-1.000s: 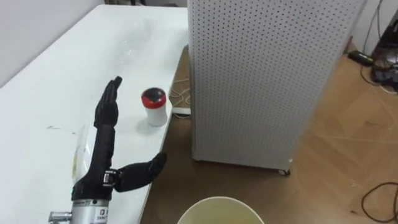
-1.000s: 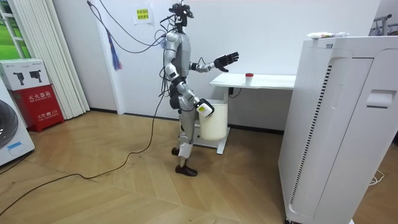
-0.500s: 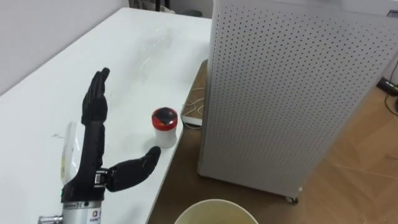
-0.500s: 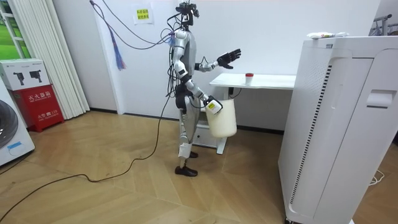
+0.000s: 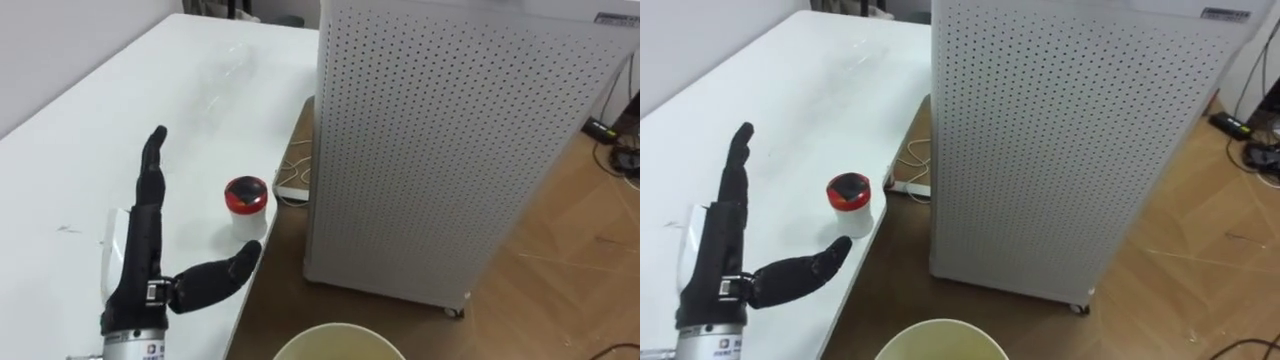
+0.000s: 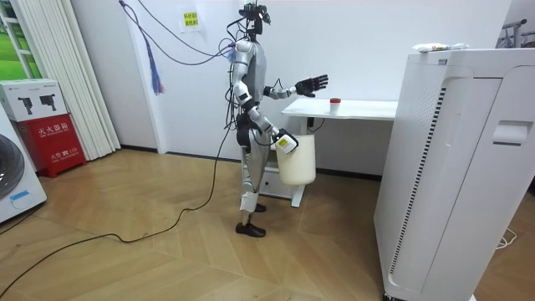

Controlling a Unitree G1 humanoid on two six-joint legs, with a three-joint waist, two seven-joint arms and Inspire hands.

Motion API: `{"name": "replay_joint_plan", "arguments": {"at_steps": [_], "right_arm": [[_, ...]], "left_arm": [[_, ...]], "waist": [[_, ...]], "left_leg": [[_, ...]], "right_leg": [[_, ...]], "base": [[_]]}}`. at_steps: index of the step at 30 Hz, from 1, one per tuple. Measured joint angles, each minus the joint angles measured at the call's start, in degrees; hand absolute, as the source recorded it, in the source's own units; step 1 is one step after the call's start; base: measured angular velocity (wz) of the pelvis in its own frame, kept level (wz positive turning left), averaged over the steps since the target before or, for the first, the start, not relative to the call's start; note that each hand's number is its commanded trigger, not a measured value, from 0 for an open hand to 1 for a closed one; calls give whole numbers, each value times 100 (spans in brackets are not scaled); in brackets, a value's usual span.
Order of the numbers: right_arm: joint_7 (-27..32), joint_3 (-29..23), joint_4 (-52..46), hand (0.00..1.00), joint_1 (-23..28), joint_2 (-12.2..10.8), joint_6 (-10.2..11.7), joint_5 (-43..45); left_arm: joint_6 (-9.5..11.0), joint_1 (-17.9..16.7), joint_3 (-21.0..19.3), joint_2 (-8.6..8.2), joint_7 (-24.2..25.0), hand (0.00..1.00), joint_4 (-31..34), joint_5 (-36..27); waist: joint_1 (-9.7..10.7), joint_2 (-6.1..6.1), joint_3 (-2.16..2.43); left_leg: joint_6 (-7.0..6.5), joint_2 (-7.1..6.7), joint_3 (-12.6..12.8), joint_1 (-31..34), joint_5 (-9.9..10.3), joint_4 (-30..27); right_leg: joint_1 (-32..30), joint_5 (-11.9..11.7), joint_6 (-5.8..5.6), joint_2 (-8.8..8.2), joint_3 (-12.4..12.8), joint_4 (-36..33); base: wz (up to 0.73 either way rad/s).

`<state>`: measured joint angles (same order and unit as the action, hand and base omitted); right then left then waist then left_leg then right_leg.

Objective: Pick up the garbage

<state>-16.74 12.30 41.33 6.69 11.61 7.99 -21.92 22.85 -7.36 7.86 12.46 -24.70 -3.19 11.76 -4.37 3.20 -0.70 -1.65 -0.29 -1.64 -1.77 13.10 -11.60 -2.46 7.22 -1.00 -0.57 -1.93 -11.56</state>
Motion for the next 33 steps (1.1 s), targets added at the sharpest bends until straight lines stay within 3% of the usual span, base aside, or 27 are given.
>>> {"name": "replay_joint_plan", "arguments": {"at_steps": [5, 14, 19, 23, 33], "right_arm": [[-9, 93, 0, 100, -2, -73, -58, -8], [91, 246, 1, 100, 12, -61, -60, -10], [100, 221, 1, 100, 13, -61, -62, 36], [112, 221, 1, 100, 13, -48, -65, 89], [113, 221, 1, 100, 14, -54, -168, 179]], "left_arm": [[-246, 12, 156, -33, 104, 0, -371, -536], [-282, 111, 247, -50, 114, 0, -664, -1002], [-295, 109, 241, -56, 122, 0, -759, -1005], [-297, 108, 241, -66, 145, 0, -804, -1005], [-506, 107, 240, -68, 184, 0, -818, -1005]], "waist": [[56, 74, -44], [144, 3, -89], [173, -15, -72], [236, -99, 8], [254, -51, 45]], "left_leg": [[-1, 0, 59, 6, 0, 7], [-1, 33, 262, -71, 1, 56], [3, 80, 294, -89, 3, 92], [3, 83, 313, -107, 3, 85], [3, 82, 343, -233, 2, 86]], "right_leg": [[-31, -1, 2, -1, 13, 4], [-37, -20, 31, 14, 16, -16], [-41, -35, 56, 60, 15, -15], [-38, -36, 57, 61, 22, -16], [68, -41, 66, 57, 25, -22]], "base": [[-6], [-10], [-3], [-1], [-1]]}}
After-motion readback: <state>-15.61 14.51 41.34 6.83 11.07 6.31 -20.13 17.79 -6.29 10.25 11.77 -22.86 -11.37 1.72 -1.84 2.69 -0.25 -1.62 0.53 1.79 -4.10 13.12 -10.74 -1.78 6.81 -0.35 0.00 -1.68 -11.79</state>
